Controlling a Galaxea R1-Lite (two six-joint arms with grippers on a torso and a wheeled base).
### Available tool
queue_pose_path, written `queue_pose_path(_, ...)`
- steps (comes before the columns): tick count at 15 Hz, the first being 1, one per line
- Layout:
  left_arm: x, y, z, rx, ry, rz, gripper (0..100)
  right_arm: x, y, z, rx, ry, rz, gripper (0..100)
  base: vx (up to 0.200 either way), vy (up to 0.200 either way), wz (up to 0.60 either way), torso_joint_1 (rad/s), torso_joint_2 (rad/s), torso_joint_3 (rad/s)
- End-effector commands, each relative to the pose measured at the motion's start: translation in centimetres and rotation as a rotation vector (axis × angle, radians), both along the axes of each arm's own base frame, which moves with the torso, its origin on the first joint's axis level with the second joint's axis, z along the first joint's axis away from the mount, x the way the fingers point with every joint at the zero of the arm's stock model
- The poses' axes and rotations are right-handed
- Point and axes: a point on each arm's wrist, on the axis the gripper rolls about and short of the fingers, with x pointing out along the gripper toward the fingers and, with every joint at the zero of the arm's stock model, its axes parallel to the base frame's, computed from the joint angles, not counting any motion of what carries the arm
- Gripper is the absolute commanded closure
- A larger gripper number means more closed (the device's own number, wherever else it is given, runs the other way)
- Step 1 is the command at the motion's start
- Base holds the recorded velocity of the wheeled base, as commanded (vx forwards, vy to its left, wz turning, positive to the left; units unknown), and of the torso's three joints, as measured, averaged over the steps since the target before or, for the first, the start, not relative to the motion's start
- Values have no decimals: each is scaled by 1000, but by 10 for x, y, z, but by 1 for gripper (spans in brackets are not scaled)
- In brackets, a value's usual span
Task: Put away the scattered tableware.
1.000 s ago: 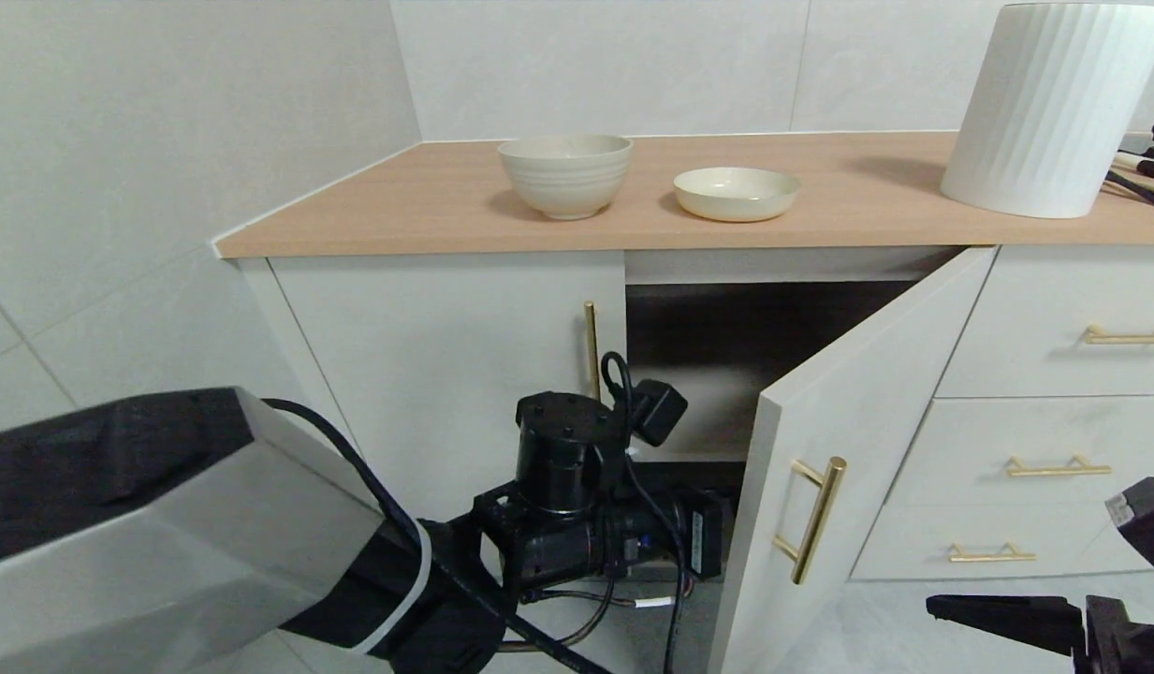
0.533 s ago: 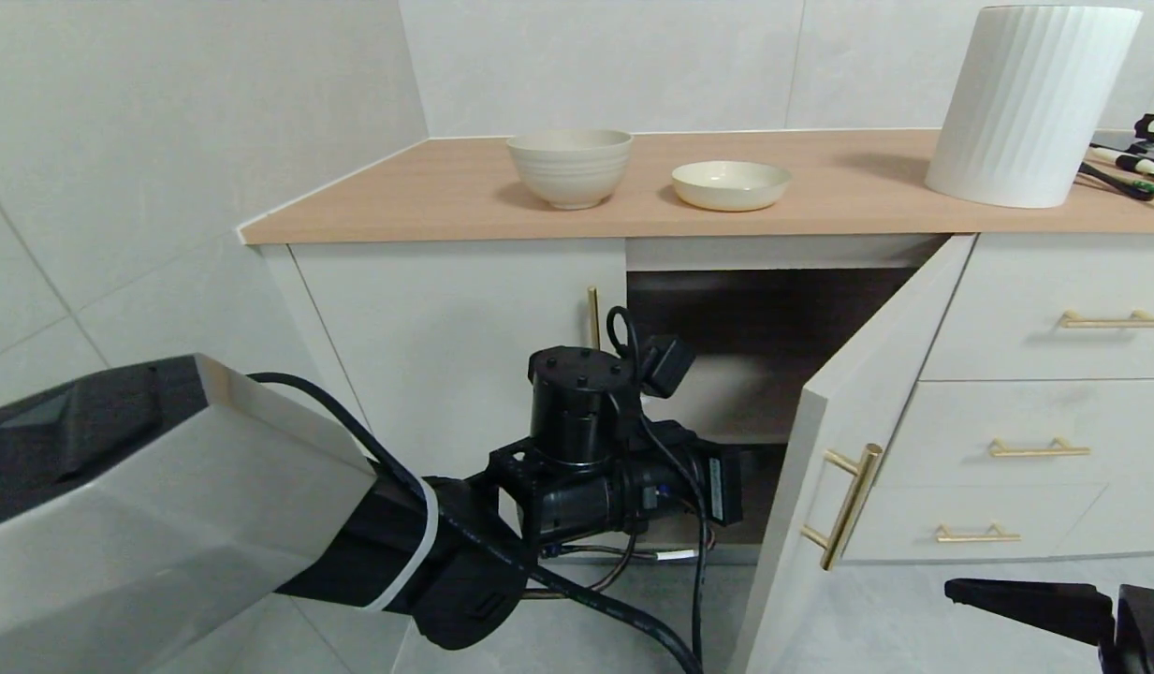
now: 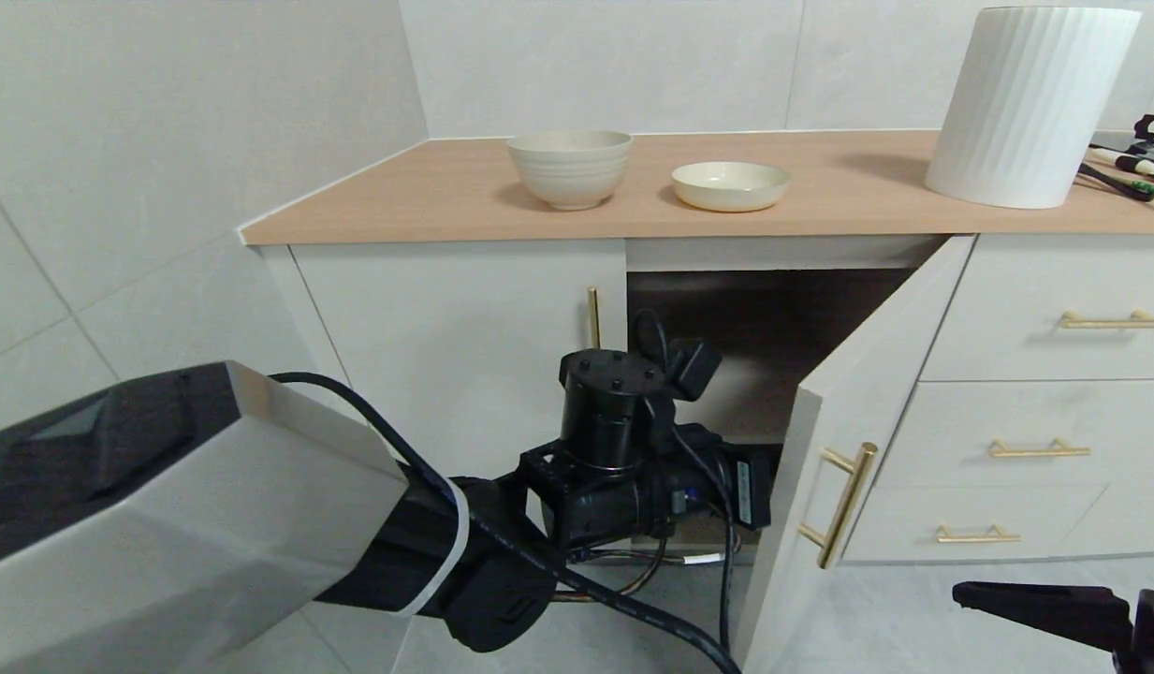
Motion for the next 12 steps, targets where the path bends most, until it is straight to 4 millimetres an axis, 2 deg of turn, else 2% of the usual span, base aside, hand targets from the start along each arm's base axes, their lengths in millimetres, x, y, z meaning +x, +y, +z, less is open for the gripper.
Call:
queue_pose_path(1,-15,-35,1,-2,-1,-81,100,-5,-2,8,42,-38,40,0,0,0,0,0,0,0)
queue_pose_path(2,-26,-56,6,-6,-5,-127,100,-6,-3,17,77,-68,81,0,0,0,0,0,0,0)
queue_pose_path(4,-41,-70,10,-11,-12,-157,100,-6,-2,25,104,-98,98,0,0,0,0,0,0,0)
queue_pose_path(6,-47,-62,14,-3,-11,-148,100,-7,-2,25,103,-96,103,0,0,0,0,0,0,0)
queue_pose_path(8,-43,-53,17,1,-9,-119,100,-6,-2,25,104,-97,103,0,0,0,0,0,0,0)
queue_pose_path(10,-34,-36,20,-5,-17,-66,100,-5,-1,25,98,-88,99,0,0,0,0,0,0,0)
queue_pose_path(12,-23,-8,25,-21,-34,2,100,3,4,21,73,-61,73,0,0,0,0,0,0,0)
